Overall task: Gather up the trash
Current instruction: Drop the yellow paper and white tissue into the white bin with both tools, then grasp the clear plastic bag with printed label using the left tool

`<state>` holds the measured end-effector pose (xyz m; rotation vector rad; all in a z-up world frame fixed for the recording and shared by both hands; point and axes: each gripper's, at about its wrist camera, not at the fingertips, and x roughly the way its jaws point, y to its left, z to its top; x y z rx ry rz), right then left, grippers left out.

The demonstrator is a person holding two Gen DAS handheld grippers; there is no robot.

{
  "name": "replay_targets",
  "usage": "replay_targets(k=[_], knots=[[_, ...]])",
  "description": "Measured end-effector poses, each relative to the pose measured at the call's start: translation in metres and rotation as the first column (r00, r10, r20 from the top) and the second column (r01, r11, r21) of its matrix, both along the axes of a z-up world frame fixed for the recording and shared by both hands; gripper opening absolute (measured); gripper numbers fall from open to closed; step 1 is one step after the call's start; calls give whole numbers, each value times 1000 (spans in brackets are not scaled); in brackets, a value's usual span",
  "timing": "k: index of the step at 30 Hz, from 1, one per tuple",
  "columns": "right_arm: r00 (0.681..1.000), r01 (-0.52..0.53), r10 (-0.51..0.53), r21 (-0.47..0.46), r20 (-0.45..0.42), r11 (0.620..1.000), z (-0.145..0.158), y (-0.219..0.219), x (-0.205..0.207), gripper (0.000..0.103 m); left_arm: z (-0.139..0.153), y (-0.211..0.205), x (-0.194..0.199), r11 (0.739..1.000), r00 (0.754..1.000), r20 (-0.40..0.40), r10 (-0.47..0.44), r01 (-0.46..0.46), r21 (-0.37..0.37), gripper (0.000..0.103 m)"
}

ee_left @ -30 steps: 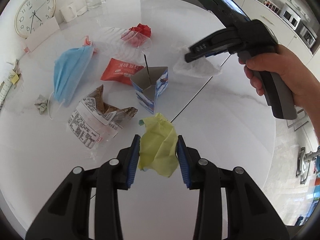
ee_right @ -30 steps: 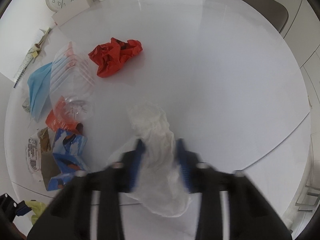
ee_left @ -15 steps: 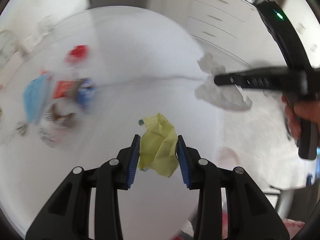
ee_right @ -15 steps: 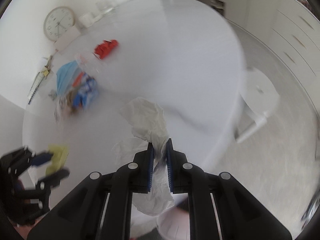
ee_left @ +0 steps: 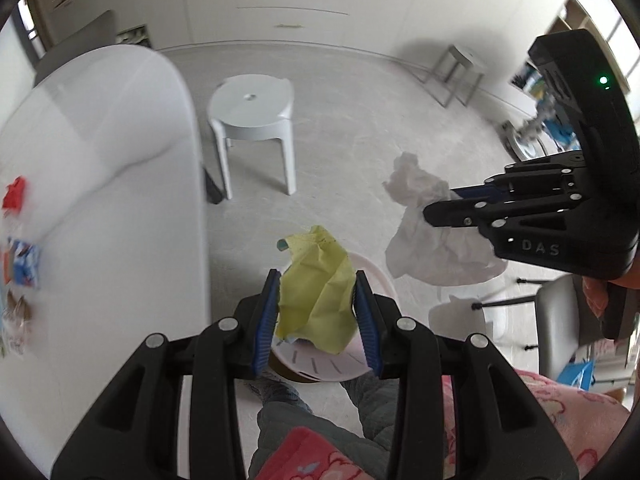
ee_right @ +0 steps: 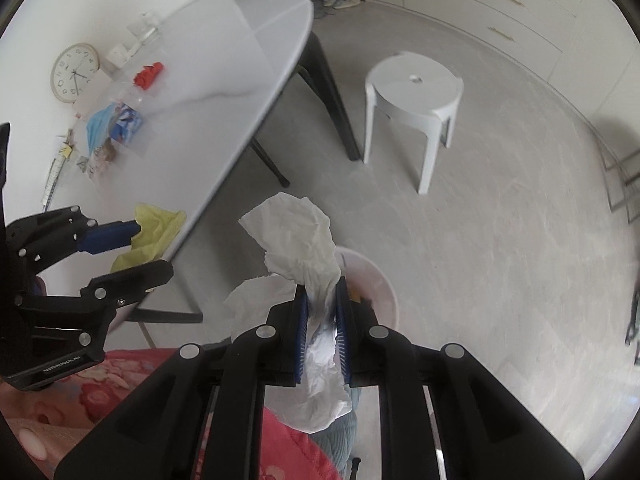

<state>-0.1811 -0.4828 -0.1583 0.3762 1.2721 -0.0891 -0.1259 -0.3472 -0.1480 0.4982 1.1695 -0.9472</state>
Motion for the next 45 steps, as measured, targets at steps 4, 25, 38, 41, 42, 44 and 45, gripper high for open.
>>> replay_targets(k=[4, 25, 38, 41, 42, 44, 45], knots=[[1000, 4, -3, 19, -6, 1000, -7, -11, -13, 15, -4, -13, -10, 1000, 1000, -10, -14, 14, 9, 36], [997, -51, 55, 57, -56, 997, -27, -3, -14, 19, 3, 3, 3, 994, 995, 72, 67, -73, 81, 92], [987, 24, -30, -41, -156, 999, -43, 3, -4, 100, 9, 26, 16, 988, 988, 83, 129, -135, 70, 92], [986, 47, -54, -49, -157, 998, -43, 1, 1, 100, 9, 32, 18, 986, 986, 81, 146, -152, 70, 92], [987, 46, -53, -50, -154, 998, -43, 2, 2, 100, 10, 34, 18, 985, 985, 80, 151, -157, 70, 92], [988, 39, -47, -59, -147, 998, -40, 5, 7, 100, 10, 39, 20, 983, 983, 77, 164, -170, 70, 93], [989, 35, -44, -61, -144, 998, -39, 6, 9, 100, 9, 41, 21, 982, 982, 75, 172, -177, 70, 93]])
